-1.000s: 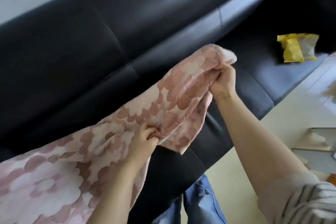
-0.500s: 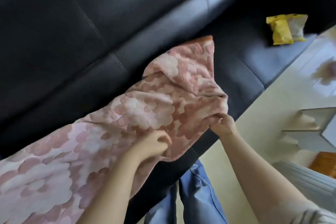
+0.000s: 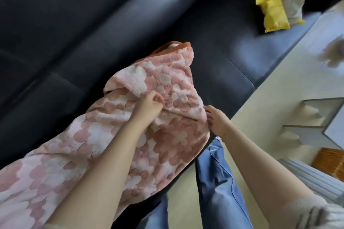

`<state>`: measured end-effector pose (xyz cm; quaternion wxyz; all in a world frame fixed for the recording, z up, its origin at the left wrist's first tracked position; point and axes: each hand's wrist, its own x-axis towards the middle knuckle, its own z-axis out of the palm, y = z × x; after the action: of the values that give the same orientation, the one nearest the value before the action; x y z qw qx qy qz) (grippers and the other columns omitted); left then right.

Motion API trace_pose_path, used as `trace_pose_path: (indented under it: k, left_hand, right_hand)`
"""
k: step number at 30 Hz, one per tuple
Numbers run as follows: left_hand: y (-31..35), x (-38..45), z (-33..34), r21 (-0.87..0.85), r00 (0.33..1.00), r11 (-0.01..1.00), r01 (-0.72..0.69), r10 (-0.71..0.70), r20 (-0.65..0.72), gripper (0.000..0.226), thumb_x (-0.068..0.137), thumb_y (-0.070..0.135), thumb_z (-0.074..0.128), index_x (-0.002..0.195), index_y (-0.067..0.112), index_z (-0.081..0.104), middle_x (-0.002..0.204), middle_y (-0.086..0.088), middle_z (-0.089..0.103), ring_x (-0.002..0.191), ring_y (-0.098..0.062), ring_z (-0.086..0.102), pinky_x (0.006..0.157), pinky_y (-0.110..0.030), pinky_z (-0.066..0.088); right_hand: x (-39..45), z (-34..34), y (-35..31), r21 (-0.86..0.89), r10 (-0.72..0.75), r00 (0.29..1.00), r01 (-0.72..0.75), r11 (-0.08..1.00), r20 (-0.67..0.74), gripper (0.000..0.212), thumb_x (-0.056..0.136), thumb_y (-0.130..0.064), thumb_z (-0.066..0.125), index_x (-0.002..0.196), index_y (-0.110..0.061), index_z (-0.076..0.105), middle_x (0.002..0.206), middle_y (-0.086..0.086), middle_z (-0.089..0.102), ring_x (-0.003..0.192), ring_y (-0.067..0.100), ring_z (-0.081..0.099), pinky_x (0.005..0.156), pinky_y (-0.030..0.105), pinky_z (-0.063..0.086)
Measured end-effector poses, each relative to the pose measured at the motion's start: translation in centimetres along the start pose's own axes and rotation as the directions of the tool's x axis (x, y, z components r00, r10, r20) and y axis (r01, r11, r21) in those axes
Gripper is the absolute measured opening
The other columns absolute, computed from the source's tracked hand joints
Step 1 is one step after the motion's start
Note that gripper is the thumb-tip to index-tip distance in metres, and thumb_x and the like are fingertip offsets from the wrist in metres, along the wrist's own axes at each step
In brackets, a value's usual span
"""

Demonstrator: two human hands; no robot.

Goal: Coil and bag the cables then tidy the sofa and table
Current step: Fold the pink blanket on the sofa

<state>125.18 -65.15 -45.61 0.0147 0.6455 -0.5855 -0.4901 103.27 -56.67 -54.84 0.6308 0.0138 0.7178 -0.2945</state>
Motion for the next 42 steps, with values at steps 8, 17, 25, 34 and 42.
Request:
trace_pose_path:
  k: [8, 17, 25, 34, 42]
  left_hand:
    - [8.0, 16.7, 2.6, 0.298, 0.978, 0.937, 0.18, -0.136, -0.16, 0.068, 0.089, 0.038, 0.065, 0.146, 0.025, 0.03, 0.149, -0.009, 0.034, 0.135, -0.032, 0.038, 0.104, -0.047, 0.038]
    - [12.2, 16.1, 2.9, 0.356, 0.957, 0.932, 0.067, 0.041, -0.287, 0.034, 0.084, 0.048, 0.064, 0.075, 0.017, 0.056, 0.084, -0.004, 0.058, 0.087, -0.029, 0.059, 0.069, -0.037, 0.041]
    - [22.6, 16.5, 6.6, 0.115, 0.853, 0.846, -0.521, 0.511, 0.108, 0.055, 0.084, 0.019, 0.074, 0.136, 0.017, 0.055, 0.136, 0.006, 0.05, 0.129, -0.013, 0.046, 0.11, -0.025, 0.034]
    - [10.9, 19.4, 2.8, 0.469, 0.99, 0.873, 0.134, -0.101, -0.095, 0.075, 0.084, 0.039, 0.071, 0.149, 0.024, 0.034, 0.153, -0.008, 0.036, 0.136, -0.029, 0.039, 0.108, -0.038, 0.03]
    - [7.5, 15.6, 8.0, 0.703, 0.994, 0.704, -0.101, 0.037, 0.106, 0.048, 0.087, 0.042, 0.057, 0.132, 0.028, 0.048, 0.141, -0.003, 0.046, 0.123, -0.032, 0.049, 0.098, -0.045, 0.039]
  right_hand:
    - [6.0, 0.9, -6.4, -0.271, 0.025, 0.954, 0.06, 0.961, 0.299, 0.044, 0.078, -0.031, 0.075, 0.115, -0.014, 0.059, 0.095, 0.006, 0.07, 0.078, 0.017, 0.069, 0.061, 0.028, 0.056]
    - [3.1, -2.7, -9.0, -0.215, -0.565, 0.821, 0.568, 0.794, 0.082, 0.023, 0.084, -0.004, 0.052, 0.096, -0.021, 0.06, 0.083, -0.016, 0.063, 0.077, 0.005, 0.06, 0.069, 0.024, 0.053]
    - [3.0, -8.4, -9.9, 0.018, -0.237, 0.856, 0.276, 0.961, -0.46, 0.01, 0.088, -0.009, 0.052, 0.093, -0.015, 0.045, 0.091, -0.002, 0.056, 0.093, 0.022, 0.058, 0.082, 0.037, 0.05]
    - [4.6, -6.8, -12.7, -0.688, -0.698, 0.693, 0.419, 0.593, -0.18, 0.063, 0.078, -0.009, 0.064, 0.136, -0.021, 0.044, 0.154, 0.004, 0.027, 0.143, 0.022, 0.02, 0.113, 0.03, 0.018]
    - [7.6, -3.1, -15.4, -0.924, -0.435, 0.843, 0.377, 0.055, 0.318, 0.056, 0.083, -0.011, 0.051, 0.135, -0.03, 0.051, 0.154, 0.004, 0.027, 0.137, 0.031, 0.027, 0.112, 0.048, 0.027]
